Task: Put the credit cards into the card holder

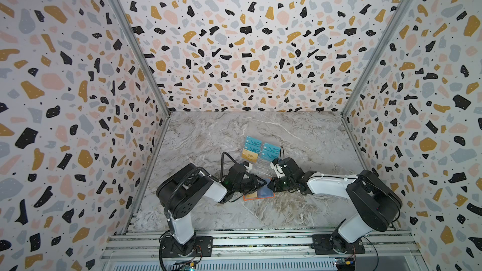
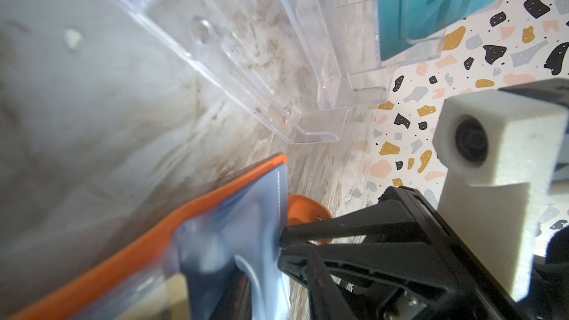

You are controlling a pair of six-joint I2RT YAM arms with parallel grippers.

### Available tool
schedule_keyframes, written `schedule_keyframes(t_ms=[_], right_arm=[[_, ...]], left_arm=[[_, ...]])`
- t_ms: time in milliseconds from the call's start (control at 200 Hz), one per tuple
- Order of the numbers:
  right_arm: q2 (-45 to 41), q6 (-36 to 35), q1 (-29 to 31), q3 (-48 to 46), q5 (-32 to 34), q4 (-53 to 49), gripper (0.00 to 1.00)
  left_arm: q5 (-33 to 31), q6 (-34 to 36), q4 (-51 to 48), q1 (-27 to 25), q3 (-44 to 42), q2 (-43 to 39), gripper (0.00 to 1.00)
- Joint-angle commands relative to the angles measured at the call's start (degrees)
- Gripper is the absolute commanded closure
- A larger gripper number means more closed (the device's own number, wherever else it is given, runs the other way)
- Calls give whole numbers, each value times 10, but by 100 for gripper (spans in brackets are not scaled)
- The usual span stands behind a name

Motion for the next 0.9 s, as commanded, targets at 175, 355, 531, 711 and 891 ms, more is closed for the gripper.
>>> schedule_keyframes(t_ms=[175, 355, 531, 711, 891], right_arm=[[-55, 0, 2, 2, 17, -36, 85], [-75, 5, -5, 0, 26, -39, 85], [-80, 10, -19, -14, 25, -35, 85], [-66, 13, -24, -26, 16, -25, 85], [-49, 14, -23, -29, -26, 3, 86]], left_arm=[[-14, -4, 21, 2, -16, -21, 88], [-15, -7, 21, 2, -18, -27, 99], [-15, -7, 23, 3, -26, -34, 98], [-16, -9, 29, 3, -35, -38, 96], [-14, -16, 44, 3, -40, -41, 95]])
